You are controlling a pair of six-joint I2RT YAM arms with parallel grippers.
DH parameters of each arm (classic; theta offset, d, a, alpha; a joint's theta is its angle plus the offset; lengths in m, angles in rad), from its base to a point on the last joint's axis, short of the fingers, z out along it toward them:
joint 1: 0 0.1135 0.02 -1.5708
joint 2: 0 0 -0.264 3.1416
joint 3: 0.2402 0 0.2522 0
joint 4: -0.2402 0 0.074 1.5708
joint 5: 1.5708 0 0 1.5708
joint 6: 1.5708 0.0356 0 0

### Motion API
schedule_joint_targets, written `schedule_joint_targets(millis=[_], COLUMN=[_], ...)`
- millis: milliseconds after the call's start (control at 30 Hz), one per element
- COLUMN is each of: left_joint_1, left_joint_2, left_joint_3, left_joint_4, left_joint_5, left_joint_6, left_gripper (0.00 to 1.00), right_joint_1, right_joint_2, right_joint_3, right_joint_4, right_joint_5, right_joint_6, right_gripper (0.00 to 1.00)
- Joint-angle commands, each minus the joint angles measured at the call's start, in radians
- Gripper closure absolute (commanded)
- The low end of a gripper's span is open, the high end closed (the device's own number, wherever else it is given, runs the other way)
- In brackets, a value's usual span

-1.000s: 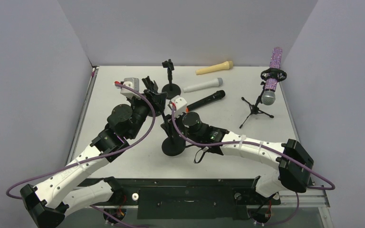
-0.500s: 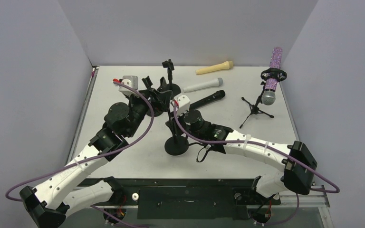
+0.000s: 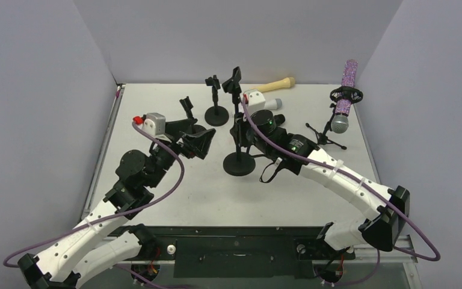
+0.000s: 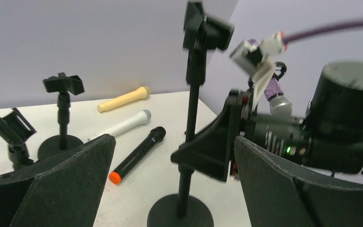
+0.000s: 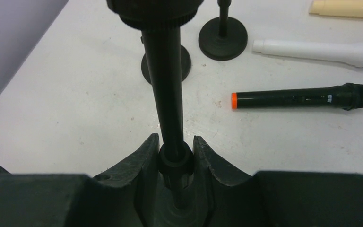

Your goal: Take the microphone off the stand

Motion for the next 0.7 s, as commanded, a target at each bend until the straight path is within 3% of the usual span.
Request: schedule_joint_targets(millis=[0, 167, 667], left_joint_1=[0.008, 0.004, -0.07], left_joint_2=[0.021, 0.091, 0.374], left_joint_3=[-0.083, -0.167, -0.211], left_joint_4=[0.144, 0.273, 0.633], left_joint_5=[0.166, 0.194, 0.239], left_joint_6=[0.013, -0.028, -0.093], left_gripper=[0.04, 0.03, 0.36], right_joint_1=[-0.006, -0.003, 0.107], right_joint_2=[-0.071, -0.068, 0.0], right_joint_3=[0.146, 0.233, 0.375], right_joint_4=[-0.037, -0.111, -0.17], right_joint_5=[0.058, 0.103, 0.301], right_joint_6=[0.037, 0.081, 0.123], right_gripper=[1.0, 1.0, 1.0])
